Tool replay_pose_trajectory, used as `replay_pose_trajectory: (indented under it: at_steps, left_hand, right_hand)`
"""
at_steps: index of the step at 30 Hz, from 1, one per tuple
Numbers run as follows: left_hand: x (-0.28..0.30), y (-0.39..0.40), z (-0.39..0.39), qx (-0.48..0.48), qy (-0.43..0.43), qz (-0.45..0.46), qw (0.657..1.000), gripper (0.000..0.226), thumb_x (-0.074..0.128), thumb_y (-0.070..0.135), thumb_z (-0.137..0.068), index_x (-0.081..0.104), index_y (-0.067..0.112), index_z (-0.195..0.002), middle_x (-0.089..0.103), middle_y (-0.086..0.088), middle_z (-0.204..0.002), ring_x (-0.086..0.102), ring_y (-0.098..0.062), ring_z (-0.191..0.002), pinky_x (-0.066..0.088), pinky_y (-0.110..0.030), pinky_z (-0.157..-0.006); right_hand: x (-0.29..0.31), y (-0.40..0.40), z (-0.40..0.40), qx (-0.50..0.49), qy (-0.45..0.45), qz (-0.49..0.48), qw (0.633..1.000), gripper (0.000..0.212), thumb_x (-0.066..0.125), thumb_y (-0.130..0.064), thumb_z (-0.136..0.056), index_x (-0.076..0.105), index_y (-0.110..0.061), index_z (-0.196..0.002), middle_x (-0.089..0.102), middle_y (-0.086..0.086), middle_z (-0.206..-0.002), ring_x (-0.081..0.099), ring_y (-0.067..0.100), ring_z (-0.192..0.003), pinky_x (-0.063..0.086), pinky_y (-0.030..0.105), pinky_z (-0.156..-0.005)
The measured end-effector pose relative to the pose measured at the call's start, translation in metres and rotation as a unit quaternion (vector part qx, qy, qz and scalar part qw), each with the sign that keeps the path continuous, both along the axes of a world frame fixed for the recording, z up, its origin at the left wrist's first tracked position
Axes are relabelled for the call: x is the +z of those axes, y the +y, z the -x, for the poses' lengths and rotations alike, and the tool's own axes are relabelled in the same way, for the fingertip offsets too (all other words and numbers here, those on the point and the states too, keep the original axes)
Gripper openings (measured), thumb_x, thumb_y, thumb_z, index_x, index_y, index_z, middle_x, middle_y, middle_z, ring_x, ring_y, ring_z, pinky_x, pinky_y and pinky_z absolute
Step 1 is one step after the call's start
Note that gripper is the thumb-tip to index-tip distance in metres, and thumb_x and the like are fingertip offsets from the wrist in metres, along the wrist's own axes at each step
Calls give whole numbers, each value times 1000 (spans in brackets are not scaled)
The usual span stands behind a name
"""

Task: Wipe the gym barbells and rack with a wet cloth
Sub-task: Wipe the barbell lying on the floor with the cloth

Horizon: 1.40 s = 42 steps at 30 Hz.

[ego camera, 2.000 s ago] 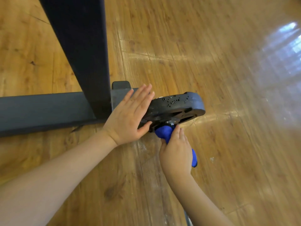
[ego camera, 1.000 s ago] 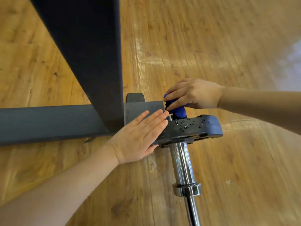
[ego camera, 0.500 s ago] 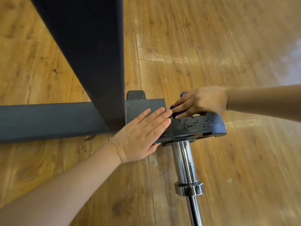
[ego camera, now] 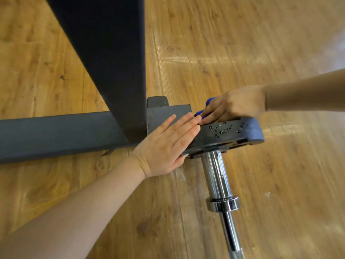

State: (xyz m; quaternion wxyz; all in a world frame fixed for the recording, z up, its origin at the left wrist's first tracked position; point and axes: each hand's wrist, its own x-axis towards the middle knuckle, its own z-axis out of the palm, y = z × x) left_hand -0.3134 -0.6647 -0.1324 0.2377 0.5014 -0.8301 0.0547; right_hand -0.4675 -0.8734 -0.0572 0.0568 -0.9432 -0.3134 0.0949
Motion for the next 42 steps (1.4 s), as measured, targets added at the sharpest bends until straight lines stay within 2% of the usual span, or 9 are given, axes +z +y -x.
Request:
replay_pose_trajectory:
  at_steps: [14,18,21,25,29,32,35,39,42]
  left_hand:
    - [1,1,2,1,2,6,1000,72,46,26,-86,11,5,-145,16,-17,-150,4,-26,-145,11,-43,-117]
    - [0,2,2,8,5,4,1000,72,46,26,-87,7,6,-144,15,-16,-151,-3,-22,-146,11,-43,-118]
    - [-1,2,2,10,2,7,1000,72,45,27,-87,7,6,-144,16,-16,-151,-5,-21,-146,10,-42,-118]
    - [-1,1,2,10,3,7,1000,71,45,29,-87,8,7,-144,17,-15,-150,-4,-20,-146,10,-41,-118]
    - [0,1,3,13,-10,7,1000,70,44,28,-87,13,5,-146,16,-15,-150,3,-24,-146,9,-41,-117]
    - [0,1,3,13,-11,8,1000,70,44,27,-87,16,3,-145,17,-15,-150,8,-26,-144,10,-42,-117]
    - [-2,1,3,14,-6,11,1000,70,44,28,-87,13,5,-146,16,-15,-151,3,-24,-145,10,-42,-117]
    - [-1,0,2,12,-7,12,1000,67,45,28,-87,19,2,-143,18,-15,-150,11,-25,-143,11,-43,-117]
    - [-1,0,2,10,-10,8,1000,68,44,28,-87,14,5,-145,16,-15,-151,-3,-21,-146,9,-42,-118]
  right_hand:
    - [0,2,13,-32,-11,31,999,65,21,-47,-100,69,-5,-112,58,8,-131,57,29,-118,44,43,-99]
    - [19,-11,16,-39,15,93,995,25,64,-2,-83,72,-4,-106,65,12,-119,64,33,-106,52,51,-88]
    - [25,-16,2,-78,-14,95,992,51,69,19,-63,69,-1,-111,66,15,-117,64,36,-105,54,52,-82]
    - [8,4,-17,-61,-13,58,996,39,37,-11,-93,65,-1,-118,62,15,-124,59,36,-113,52,50,-89]
    - [4,5,6,-14,-4,66,998,50,34,-33,-97,64,0,-119,55,10,-134,55,32,-120,49,47,-94]
    - [12,-10,17,-12,6,83,996,46,32,-29,-102,66,-3,-116,58,9,-131,57,31,-118,51,47,-91]
    - [20,-13,9,-29,4,102,994,37,58,3,-82,65,-3,-118,62,10,-126,60,33,-113,53,49,-85]
    - [9,10,-8,-98,32,41,994,42,33,-24,-100,60,-4,-126,57,12,-131,55,35,-119,47,49,-95]
    - [4,15,0,-171,94,11,981,39,52,-15,-89,61,-8,-126,55,7,-135,53,33,-122,48,51,-93]
